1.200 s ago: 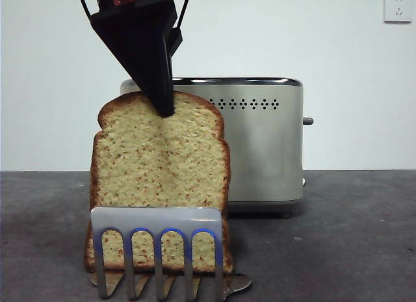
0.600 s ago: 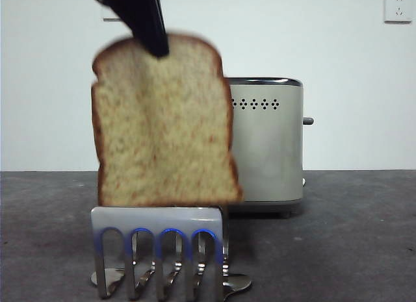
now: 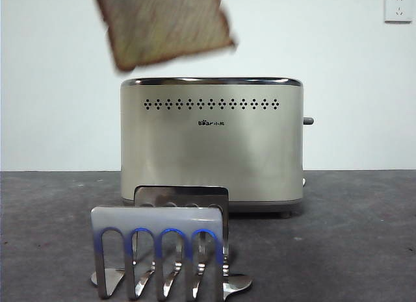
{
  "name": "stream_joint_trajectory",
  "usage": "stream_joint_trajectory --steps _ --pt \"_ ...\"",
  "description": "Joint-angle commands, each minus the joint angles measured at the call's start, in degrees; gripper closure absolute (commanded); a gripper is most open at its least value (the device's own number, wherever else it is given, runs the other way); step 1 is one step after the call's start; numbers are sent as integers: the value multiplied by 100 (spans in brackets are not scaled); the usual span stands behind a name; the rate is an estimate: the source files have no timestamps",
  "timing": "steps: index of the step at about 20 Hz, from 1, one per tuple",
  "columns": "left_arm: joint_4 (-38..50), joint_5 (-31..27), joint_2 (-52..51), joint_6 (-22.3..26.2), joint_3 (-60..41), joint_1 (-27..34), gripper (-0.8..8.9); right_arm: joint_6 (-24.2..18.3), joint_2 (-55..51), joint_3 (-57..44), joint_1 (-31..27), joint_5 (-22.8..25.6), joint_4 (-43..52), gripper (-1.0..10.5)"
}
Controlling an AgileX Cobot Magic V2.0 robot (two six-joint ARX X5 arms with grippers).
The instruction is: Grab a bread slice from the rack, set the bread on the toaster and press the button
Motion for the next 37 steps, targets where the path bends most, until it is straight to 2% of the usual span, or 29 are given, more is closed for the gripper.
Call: stream_joint_trajectory --steps 1,6,12,18,21,28,31,37 --pt "-2 -197 321 192 756 -17 824 -4 -7 22 -4 -22 7 946" --pt "-48 -649 1174 811 1969 4 825 -7 -7 22 -4 -22 -76 946" --pt "170 -649 1869 1067 2083 326 825 -11 -7 22 -4 -22 -142 946" --pt "291 -468 2135 1084 2085 721 825 -35 -7 20 -4 -20 -278 946" --pt "382 66 2144 997 2085 822 825 -35 -7 20 -4 -20 -275 946" --pt "446 87 2177 979 2085 927 825 -39 -7 20 -4 -20 -352 946" --pt "404 367 2243 796 2085 1062 825 -74 -7 20 -4 -20 -461 946" --pt "385 358 2428 754 2085 1193 825 -76 -7 20 -4 -17 -509 946"
